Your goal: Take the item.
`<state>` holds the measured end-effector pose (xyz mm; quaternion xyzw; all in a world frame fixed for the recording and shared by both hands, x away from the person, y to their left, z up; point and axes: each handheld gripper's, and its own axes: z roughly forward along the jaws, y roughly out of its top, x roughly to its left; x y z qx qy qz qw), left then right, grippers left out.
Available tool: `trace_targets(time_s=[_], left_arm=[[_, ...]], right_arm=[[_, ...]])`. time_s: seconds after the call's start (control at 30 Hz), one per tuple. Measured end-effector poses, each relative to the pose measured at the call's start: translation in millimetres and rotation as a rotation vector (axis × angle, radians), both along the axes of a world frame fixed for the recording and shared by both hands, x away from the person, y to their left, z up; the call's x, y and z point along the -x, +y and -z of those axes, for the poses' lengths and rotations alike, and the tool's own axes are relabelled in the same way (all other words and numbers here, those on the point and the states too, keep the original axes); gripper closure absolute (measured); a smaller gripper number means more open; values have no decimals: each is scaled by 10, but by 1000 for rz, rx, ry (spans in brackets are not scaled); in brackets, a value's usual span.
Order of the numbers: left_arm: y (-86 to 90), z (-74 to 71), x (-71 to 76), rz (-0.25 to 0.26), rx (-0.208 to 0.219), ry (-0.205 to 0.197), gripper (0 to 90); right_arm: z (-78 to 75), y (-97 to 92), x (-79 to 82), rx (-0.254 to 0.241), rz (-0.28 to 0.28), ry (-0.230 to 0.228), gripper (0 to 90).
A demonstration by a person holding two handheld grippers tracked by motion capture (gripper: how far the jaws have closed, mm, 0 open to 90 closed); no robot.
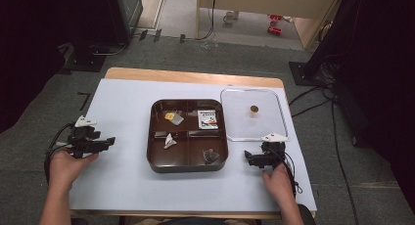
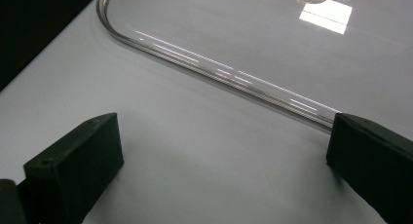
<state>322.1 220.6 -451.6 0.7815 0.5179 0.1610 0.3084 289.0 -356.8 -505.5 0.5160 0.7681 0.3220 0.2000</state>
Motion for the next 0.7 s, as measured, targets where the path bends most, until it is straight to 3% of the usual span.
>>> trace_targets(time_s=[0.17,0.37,0.7], left_arm=[[-70,-51,12,27,4,-13,359],[-195,-134,22,78,48,-29,358],[-377,-213,12,135,57,-43,350]], right_arm=[[0,-2,-1,1,0,0,0],[0,-3,-2,2,-1,0,0],[0,-3,-1,2,-1,-1,0]])
